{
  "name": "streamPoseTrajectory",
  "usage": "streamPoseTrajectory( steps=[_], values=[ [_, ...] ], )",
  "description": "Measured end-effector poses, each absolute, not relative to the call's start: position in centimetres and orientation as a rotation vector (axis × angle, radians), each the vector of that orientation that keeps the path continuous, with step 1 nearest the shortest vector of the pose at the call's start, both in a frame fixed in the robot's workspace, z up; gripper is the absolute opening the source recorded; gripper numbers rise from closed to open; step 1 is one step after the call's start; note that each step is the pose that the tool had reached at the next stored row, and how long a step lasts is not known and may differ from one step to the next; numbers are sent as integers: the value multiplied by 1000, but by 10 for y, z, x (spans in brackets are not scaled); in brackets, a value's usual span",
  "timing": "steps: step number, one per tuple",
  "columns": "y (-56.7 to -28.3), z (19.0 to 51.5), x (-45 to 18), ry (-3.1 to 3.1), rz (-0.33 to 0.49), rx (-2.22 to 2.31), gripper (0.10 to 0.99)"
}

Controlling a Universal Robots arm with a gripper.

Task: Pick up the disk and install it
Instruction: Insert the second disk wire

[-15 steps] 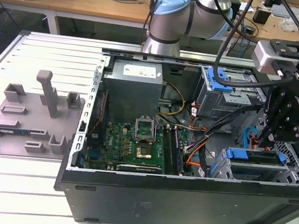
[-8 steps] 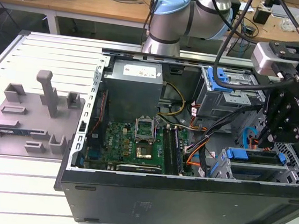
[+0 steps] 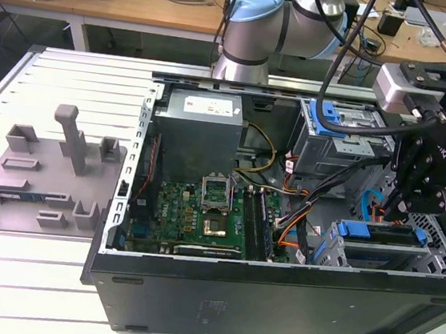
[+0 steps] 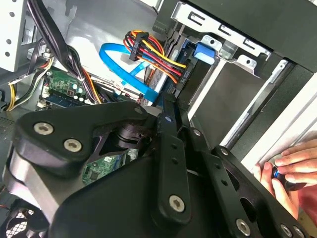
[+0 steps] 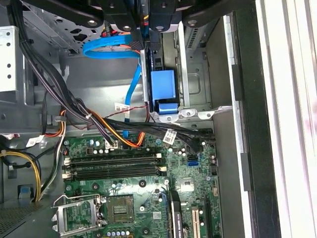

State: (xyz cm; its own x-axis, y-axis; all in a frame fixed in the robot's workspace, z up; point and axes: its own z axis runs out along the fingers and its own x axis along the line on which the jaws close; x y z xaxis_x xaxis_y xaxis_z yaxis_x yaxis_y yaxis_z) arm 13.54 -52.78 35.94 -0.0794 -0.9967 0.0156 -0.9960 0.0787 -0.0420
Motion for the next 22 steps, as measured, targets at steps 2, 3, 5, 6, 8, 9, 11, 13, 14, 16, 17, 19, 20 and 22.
streamPoseTrajectory(
  steps=[2,3,5,6,8,9,11,13,14,16,17,19,20,22],
  values=[
    [-528,359,135,2295,-64,-2120,161],
    [-529,359,135,2295,-64,-2120,161],
    [-529,358,135,2295,-64,-2120,161],
    [-529,358,135,2295,-64,-2120,161],
    [-529,357,135,2295,-64,-2120,161],
    [-529,357,135,2295,-64,-2120,161],
    [-530,356,135,2295,-64,-2120,161],
    [-530,354,135,2296,-62,-2121,161],
    [-530,354,135,2296,-62,-2121,161],
    [-531,354,136,2298,-57,-2123,161],
    [-531,354,136,2299,-55,-2124,161],
    [-532,354,137,2301,-52,-2126,161],
    [-532,354,137,2301,-52,-2126,161],
    [-532,354,138,2301,-52,-2126,161]
  ],
)
